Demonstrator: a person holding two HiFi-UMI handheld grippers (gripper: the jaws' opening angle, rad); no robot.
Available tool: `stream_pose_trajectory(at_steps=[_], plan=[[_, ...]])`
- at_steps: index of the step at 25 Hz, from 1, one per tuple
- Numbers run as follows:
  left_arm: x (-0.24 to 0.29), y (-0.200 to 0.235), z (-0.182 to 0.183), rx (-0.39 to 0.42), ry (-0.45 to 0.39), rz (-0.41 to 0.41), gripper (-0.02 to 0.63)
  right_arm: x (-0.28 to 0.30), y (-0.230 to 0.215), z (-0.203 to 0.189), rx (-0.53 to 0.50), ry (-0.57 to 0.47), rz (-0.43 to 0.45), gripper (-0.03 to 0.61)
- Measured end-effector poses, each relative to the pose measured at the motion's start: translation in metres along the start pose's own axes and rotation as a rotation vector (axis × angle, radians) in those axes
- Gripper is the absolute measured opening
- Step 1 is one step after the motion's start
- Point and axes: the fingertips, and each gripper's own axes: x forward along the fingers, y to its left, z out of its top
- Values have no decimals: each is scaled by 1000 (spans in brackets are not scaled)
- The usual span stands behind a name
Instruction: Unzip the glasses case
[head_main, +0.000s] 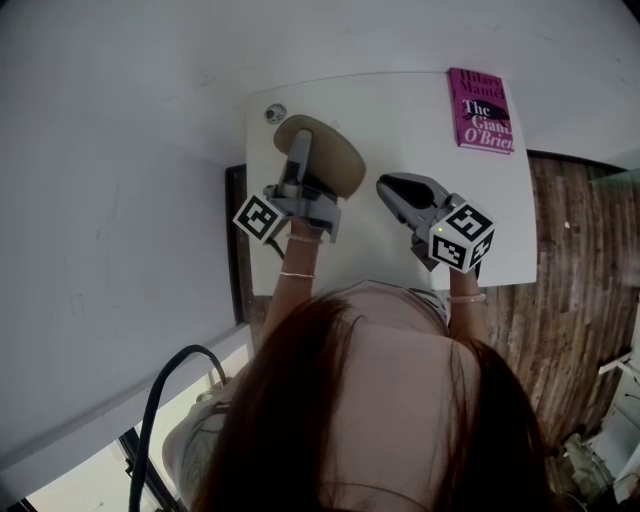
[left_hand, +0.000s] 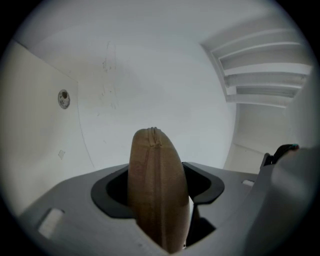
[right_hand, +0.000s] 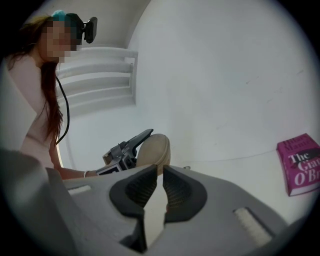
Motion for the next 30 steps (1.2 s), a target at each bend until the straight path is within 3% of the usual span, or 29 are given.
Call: stream_pose_trajectory(at_steps=[4, 9, 14, 20, 30], plan=[[0, -4, -11, 158, 91, 23, 293, -6, -6, 2, -25, -4, -35, 38], [0, -7, -22, 301, 165, 49, 293, -12, -12, 4, -34, -18, -49, 36], [-3, -12, -22, 514, 227, 90, 293, -17, -16, 9, -49, -43, -68, 26], [-1, -20, -33, 635, 264, 77, 293, -25, -17, 15, -70, -51, -85, 26], [-9, -23, -52, 770, 331, 100, 293, -38, -17, 17, -103, -66, -134, 8]])
